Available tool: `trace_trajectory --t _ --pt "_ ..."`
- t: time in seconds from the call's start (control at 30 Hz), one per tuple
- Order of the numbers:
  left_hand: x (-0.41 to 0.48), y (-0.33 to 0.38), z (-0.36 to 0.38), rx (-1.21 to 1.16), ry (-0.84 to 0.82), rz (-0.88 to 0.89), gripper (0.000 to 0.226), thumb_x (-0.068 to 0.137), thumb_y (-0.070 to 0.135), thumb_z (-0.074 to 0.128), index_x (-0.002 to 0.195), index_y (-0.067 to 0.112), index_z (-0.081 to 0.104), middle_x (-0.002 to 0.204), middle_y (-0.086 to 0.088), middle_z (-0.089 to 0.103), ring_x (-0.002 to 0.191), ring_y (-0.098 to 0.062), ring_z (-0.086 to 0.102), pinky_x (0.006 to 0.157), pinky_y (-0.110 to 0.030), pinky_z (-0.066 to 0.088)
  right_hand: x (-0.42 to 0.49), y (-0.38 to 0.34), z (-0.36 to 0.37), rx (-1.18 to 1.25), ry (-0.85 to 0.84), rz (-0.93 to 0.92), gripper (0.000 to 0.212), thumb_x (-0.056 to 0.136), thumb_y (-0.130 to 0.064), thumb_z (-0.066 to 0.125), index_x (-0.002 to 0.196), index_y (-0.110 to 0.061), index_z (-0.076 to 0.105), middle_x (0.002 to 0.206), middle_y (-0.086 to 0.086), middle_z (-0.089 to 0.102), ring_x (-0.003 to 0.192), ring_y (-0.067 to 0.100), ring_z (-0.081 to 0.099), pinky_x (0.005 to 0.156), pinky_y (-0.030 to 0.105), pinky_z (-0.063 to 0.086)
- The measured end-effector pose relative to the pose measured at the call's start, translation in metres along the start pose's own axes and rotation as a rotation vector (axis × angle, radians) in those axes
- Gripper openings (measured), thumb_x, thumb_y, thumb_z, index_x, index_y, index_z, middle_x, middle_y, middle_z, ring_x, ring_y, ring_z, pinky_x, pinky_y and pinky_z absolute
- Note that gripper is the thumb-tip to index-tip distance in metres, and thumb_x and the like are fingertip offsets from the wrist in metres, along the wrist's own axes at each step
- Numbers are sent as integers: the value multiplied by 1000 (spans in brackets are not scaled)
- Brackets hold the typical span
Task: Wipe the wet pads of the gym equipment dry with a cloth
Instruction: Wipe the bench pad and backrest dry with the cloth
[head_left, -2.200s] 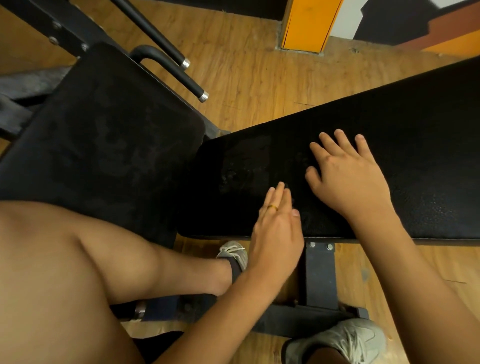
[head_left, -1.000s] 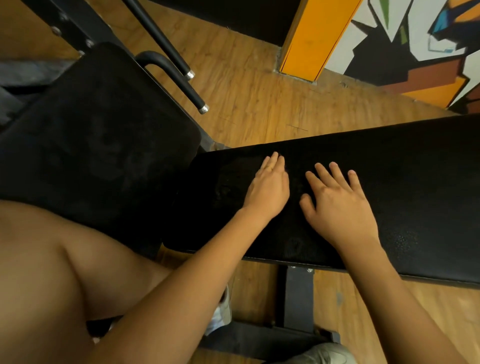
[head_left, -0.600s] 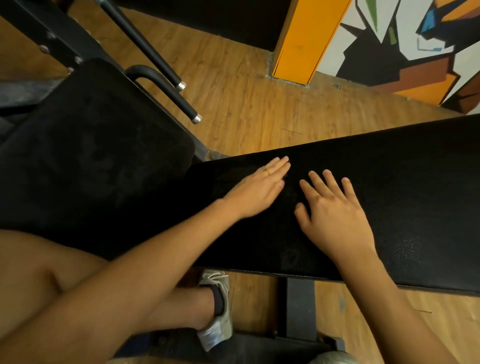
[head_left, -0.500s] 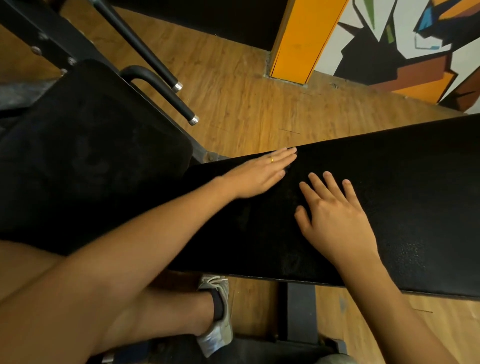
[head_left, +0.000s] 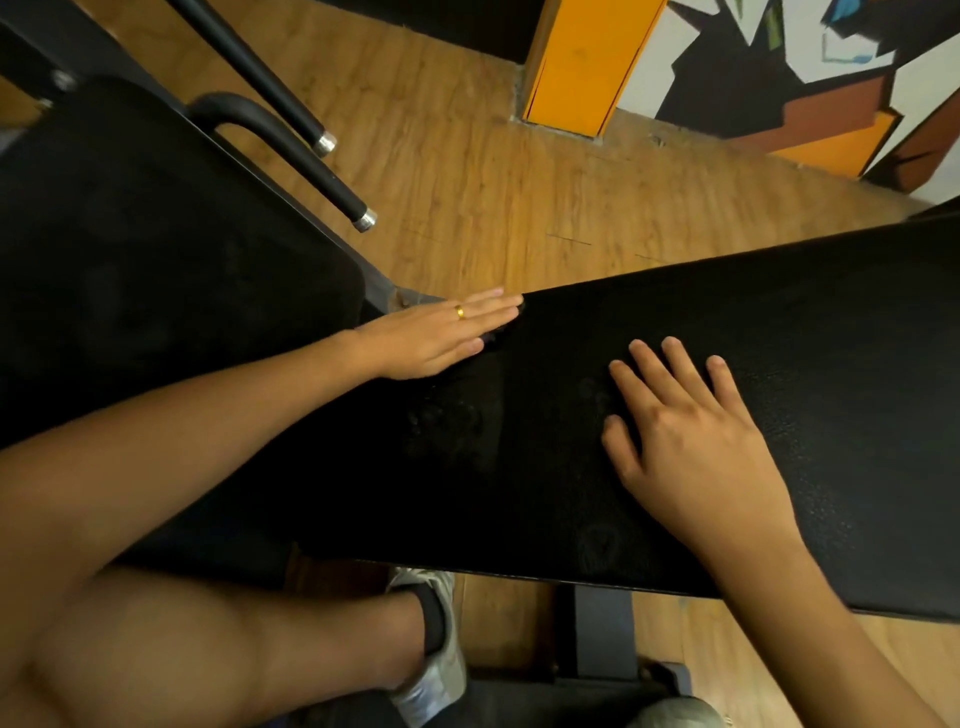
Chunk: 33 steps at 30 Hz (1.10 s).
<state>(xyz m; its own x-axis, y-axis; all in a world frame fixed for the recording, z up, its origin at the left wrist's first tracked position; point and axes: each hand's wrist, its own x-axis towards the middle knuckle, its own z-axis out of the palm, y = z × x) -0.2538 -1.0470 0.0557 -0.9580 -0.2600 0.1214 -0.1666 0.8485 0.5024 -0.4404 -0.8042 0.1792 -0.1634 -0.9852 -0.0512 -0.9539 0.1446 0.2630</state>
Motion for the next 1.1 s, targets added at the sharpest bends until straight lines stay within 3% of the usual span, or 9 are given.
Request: trace_trajectory --t 0.27,0.57,0.9,1.1 --pt "13 6 7 -20 58 -16 52 111 23 31 161 14 20 169 5 11 156 -8 -1 126 -33 13 0 -1 1 -11 15 5 63 97 -44 28 148 -13 48 158 12 41 151 31 28 122 54 21" --pt "50 25 -2 -7 79 145 51 111 19 34 160 9 23 169 -1 13 156 -13 1 125 -23 9 0 -1 1 -15 19 -2 62 98 -43 30 149 -13 48 158 12 41 151 31 27 123 54 21" --pt "-33 -15 6 6 10 -56 53 111 23 35 161 15 18 169 7 9 155 -4 -1 119 -10 0 0 0 2 -4 20 -9 63 98 -45 26 150 -13 45 159 12 38 152 31 25 123 54 19" --pt "-13 -3 11 9 59 -55 52 111 22 34 161 16 19 168 9 7 155 -5 -4 119 -11 0 0 0 2 -12 24 -9 63 98 -44 27 150 -13 46 158 13 40 151 32 27 123 54 21"
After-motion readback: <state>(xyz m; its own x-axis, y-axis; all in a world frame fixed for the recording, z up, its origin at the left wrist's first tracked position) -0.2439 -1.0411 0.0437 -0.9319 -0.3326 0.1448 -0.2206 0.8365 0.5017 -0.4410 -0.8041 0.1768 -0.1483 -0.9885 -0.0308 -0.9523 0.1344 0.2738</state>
